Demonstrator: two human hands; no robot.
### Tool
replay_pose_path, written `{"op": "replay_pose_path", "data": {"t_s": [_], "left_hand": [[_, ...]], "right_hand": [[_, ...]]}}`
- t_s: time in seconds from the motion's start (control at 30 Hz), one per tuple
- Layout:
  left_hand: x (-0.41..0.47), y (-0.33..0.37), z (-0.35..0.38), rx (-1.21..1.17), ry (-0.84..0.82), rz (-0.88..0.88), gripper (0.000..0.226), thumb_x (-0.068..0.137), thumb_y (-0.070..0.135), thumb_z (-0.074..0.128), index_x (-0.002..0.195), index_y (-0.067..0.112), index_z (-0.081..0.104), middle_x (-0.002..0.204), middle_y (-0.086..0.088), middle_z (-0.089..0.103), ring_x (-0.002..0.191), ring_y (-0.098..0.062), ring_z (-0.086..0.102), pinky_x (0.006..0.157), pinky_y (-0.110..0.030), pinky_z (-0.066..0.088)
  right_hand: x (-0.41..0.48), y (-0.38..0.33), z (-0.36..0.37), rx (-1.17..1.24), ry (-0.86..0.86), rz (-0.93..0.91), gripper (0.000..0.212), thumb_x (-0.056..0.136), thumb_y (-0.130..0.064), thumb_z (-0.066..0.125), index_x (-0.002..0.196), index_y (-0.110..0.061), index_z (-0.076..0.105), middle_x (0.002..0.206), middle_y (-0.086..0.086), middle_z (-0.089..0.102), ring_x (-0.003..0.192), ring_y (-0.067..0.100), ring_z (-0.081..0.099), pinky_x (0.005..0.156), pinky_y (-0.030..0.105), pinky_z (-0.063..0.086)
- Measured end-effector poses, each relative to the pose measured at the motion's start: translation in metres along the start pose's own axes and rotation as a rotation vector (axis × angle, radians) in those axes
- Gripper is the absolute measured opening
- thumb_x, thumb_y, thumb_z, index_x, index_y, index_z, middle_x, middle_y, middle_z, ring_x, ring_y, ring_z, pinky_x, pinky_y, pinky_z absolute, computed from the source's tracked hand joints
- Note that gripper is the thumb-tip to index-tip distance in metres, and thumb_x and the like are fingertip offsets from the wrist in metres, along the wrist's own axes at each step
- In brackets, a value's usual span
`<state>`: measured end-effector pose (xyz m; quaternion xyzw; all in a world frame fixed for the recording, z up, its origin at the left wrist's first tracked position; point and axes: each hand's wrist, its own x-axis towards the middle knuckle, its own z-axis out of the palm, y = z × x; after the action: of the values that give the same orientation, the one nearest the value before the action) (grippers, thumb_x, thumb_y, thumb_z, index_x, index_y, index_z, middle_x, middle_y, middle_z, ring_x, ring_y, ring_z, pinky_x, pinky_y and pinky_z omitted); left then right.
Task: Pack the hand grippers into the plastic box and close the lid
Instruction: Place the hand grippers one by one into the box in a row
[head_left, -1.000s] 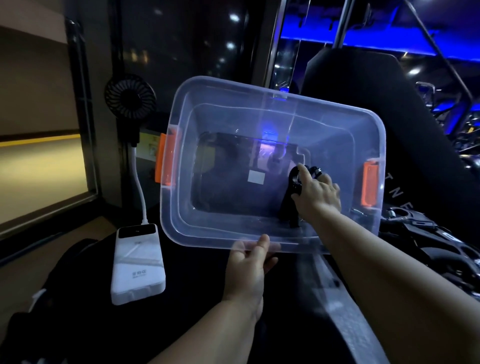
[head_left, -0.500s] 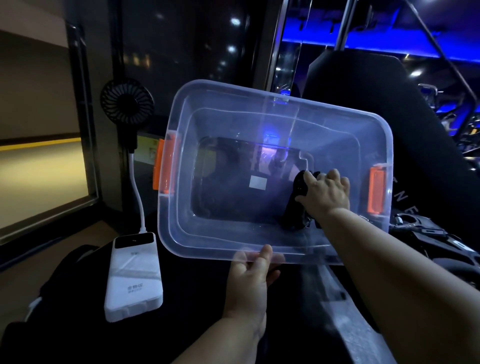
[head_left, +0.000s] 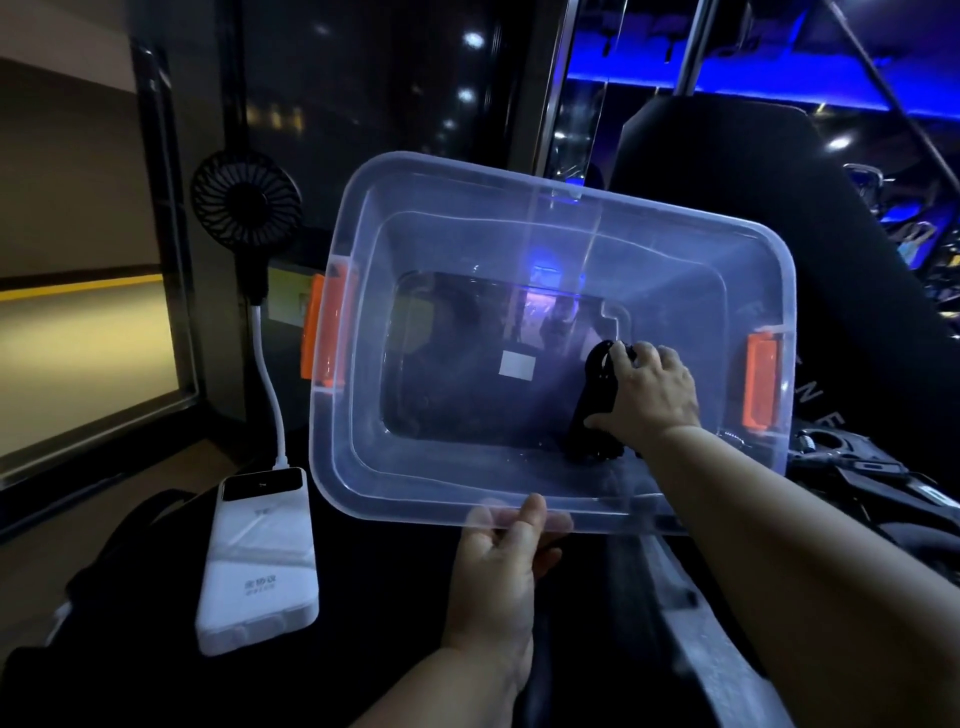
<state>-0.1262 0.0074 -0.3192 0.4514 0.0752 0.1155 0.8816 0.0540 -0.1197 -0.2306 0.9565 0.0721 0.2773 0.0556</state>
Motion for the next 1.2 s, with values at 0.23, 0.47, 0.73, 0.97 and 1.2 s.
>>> {"op": "replay_pose_path", "data": {"t_s": [0.23,0.47,0.73,0.97,1.2], "left_hand": [[0.001,0.0,-0.001,0.011,-0.009,0.007,0.019,0.089,0.026,0.058,0.093,0.008,0.053,0.084,-0.01,0.074,0.08,-0.015,0.07,0.073,-0.028,0.047],[0.003,-0.001,-0.002,0.035,-0.027,0.015,0.019,0.09,0.027,0.058,0.095,0.009,0.052,0.085,-0.008,0.074,0.083,-0.014,0.071,0.07,-0.026,0.049],[0.005,-0.003,-0.003,0.056,-0.012,0.036,0.017,0.09,0.028,0.058,0.093,0.012,0.052,0.085,-0.006,0.075,0.083,-0.014,0.071,0.068,-0.025,0.049],[0.001,0.002,-0.001,0.03,0.004,0.031,0.015,0.091,0.025,0.057,0.093,0.012,0.051,0.081,-0.005,0.074,0.081,-0.013,0.071,0.068,-0.026,0.05],[-0.005,0.005,0.005,0.022,0.012,0.055,0.01,0.093,0.022,0.055,0.089,0.015,0.048,0.069,-0.001,0.072,0.069,-0.008,0.069,0.071,-0.027,0.05]], "right_hand": [[0.002,-0.001,0.005,0.018,-0.032,0.022,0.107,0.063,-0.06,0.076,0.147,-0.02,0.022,0.142,0.006,0.036,0.132,0.032,0.027,0.11,0.04,0.025],[0.0,0.005,0.001,0.018,-0.054,-0.015,0.105,0.066,-0.068,0.067,0.148,-0.029,0.014,0.153,0.009,0.014,0.139,0.031,0.012,0.112,0.042,0.02],[-0.035,0.014,-0.019,0.162,0.006,0.016,0.087,0.073,-0.066,0.063,0.143,-0.031,0.025,0.152,0.007,0.016,0.14,0.028,0.007,0.112,0.045,0.019],[-0.11,0.041,-0.043,0.415,0.201,-0.049,0.048,0.083,-0.036,0.069,0.124,-0.013,0.058,0.123,0.012,0.055,0.117,0.035,0.043,0.101,0.037,0.03],[-0.179,0.072,-0.029,0.595,0.2,0.094,0.025,0.083,-0.031,0.069,0.096,-0.013,0.056,0.092,-0.004,0.047,0.088,0.025,0.054,0.074,0.029,0.038]]}}
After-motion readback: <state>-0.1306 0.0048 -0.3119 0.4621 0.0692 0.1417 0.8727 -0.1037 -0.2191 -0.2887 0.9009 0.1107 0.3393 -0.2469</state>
